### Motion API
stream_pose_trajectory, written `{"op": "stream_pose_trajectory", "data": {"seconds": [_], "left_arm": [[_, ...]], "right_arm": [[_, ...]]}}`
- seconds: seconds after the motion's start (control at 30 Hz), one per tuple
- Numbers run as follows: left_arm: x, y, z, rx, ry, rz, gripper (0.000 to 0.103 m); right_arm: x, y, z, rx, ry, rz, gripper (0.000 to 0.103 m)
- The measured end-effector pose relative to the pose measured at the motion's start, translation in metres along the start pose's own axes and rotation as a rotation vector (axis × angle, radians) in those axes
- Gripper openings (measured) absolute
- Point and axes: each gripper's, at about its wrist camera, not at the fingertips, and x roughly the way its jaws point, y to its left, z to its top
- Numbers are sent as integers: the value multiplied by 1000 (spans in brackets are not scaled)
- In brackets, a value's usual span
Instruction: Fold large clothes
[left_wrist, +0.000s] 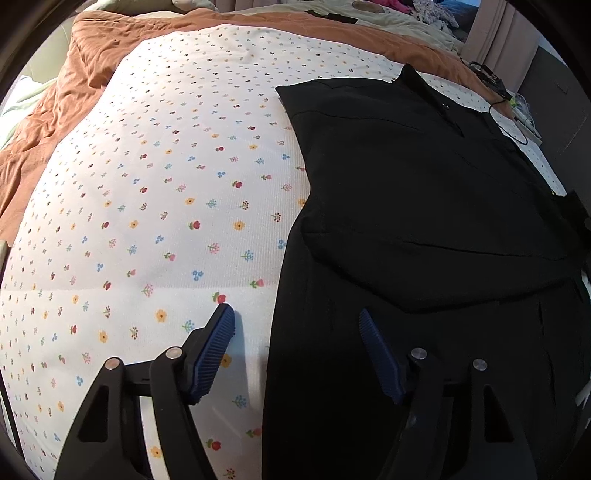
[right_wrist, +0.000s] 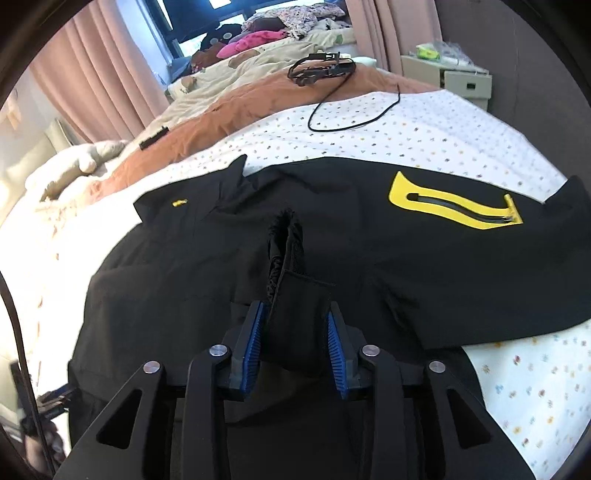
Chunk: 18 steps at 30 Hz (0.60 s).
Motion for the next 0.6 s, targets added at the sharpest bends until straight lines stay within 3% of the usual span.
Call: {"op": "stream_pose_trajectory", "data": {"seconds": [0.03, 0.1, 0.37, 0.4, 0.5, 0.6], "left_arm": [[-2, 0, 0, 2, -3, -5, 71], [-5, -3, 1, 9, -11, -6, 71], [-20, -9, -3, 35, -45, -26, 71], [-20, -9, -3, 39, -45, -25, 71], [-16, -10, -3, 40, -33, -21, 71], [-11, -10, -2, 36, -28, -16, 71]], "right_arm": [[-5, -3, 1, 4, -22, 5, 68], [-15, -12, 0, 16, -55, 21, 82], [-30, -44, -41, 92, 31, 43, 82], [-30, -46, -48, 94, 46, 40, 80], [-20, -49, -64, 105, 120, 80, 46], [-6, -51, -63, 127, 168, 90, 42]]}}
